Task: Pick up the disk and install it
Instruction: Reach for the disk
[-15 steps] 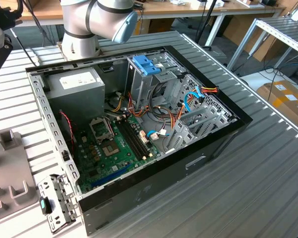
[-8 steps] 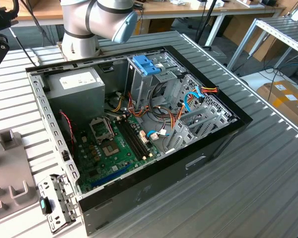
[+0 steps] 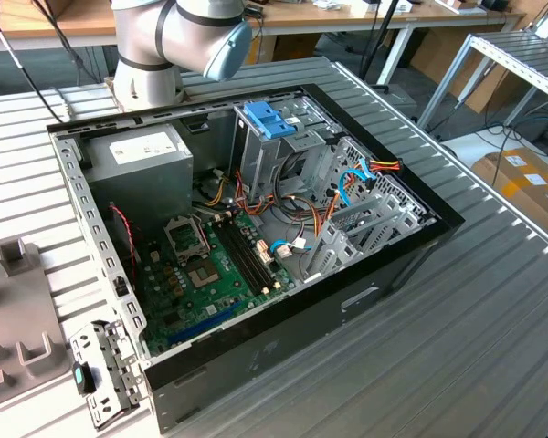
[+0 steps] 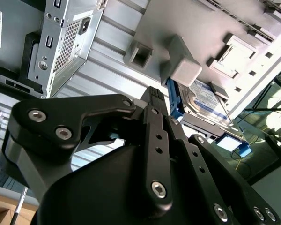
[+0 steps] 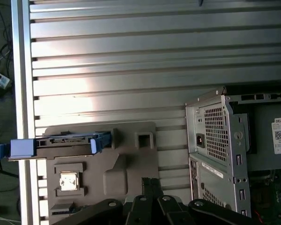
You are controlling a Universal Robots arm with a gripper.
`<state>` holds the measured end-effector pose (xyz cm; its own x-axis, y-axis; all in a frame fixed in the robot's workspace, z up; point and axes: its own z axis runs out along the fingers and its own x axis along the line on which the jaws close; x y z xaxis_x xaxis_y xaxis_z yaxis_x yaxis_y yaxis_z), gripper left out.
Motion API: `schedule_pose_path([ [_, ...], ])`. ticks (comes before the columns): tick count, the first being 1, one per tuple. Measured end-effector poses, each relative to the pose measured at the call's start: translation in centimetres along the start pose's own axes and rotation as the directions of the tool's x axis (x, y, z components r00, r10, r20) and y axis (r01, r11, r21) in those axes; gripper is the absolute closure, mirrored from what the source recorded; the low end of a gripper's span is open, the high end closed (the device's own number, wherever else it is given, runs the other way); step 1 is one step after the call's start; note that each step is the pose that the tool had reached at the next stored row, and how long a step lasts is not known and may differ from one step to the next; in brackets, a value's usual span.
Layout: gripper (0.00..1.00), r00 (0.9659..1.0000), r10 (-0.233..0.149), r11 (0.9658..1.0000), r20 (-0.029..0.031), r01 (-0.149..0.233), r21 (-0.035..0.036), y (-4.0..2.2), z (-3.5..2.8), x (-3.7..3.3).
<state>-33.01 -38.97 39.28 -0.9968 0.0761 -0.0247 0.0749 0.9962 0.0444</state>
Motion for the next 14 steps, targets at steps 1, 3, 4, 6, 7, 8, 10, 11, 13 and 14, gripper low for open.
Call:
schedule_pose_path([
  [1,0.89,1.0000,0.000,1.0000,0.0001,0.000,-0.0001,0.00,0.01,0.01],
  [3,0.89,1.0000,0.000,1.0000,0.0001,0.000,-0.0001,0.00,0.01,0.01],
  [4,0.89,1.0000,0.000,1.0000,0.0001,0.000,-0.0001,0.00,0.01,0.02],
  [6,0.89,1.0000,0.000,1.0000,0.0002,0.000,-0.0001,0.04,0.01,0.03],
  [7,0.89,1.0000,0.000,1.0000,0.0001,0.000,0.0000,0.10,0.01,0.03],
  [8,0.89,1.0000,0.000,1.0000,0.0001,0.000,-0.0001,0.20,0.01,0.04],
  [10,0.89,1.0000,0.000,1.0000,0.0001,0.000,-0.0001,0.52,0.04,0.06],
  [11,0.89,1.0000,0.000,1.0000,0.0001,0.000,-0.0001,0.70,0.06,0.07],
  [13,0.89,1.0000,0.000,1.0000,0.0002,0.000,-0.0001,0.78,0.09,0.08],
  [14,0.89,1.0000,0.000,1.0000,0.0002,0.000,-0.0001,0.83,0.09,0.08],
])
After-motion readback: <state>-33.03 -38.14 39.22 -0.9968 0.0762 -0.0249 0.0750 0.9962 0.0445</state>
